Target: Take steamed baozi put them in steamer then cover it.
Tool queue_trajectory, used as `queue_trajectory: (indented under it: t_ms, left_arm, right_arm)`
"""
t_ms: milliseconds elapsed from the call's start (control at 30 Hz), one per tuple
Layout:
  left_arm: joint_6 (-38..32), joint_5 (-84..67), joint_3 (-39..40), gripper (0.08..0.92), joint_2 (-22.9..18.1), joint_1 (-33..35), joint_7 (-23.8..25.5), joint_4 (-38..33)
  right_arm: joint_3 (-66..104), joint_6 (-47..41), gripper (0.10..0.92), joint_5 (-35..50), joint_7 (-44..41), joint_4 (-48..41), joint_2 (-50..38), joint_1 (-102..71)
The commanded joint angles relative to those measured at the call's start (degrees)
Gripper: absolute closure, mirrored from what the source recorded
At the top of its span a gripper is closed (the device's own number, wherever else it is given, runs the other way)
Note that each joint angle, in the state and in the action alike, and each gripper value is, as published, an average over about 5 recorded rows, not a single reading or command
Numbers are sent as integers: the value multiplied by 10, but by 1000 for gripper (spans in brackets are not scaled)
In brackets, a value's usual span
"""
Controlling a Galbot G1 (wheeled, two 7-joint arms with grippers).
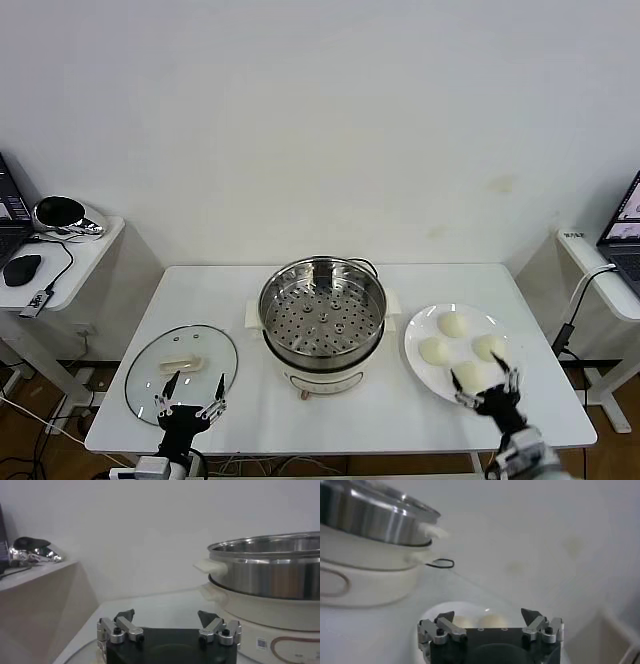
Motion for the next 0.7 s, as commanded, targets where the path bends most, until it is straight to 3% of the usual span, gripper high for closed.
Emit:
queue_trajectory:
  t_ms: [33, 367, 700]
  left_arm:
    - [-6, 25, -2, 177, 0, 2, 6, -2]
    - [-7, 37, -7, 177, -3, 2, 6, 0]
    - [-7, 38, -20, 177, -1, 2, 4, 0]
  right_arm:
    - [-57, -30, 203, -182, -234, -121, -241, 218]
    - [-352, -48, 203, -159, -395, -267, -285, 519]
    - [-602, -26, 203, -87, -483, -416, -193, 747]
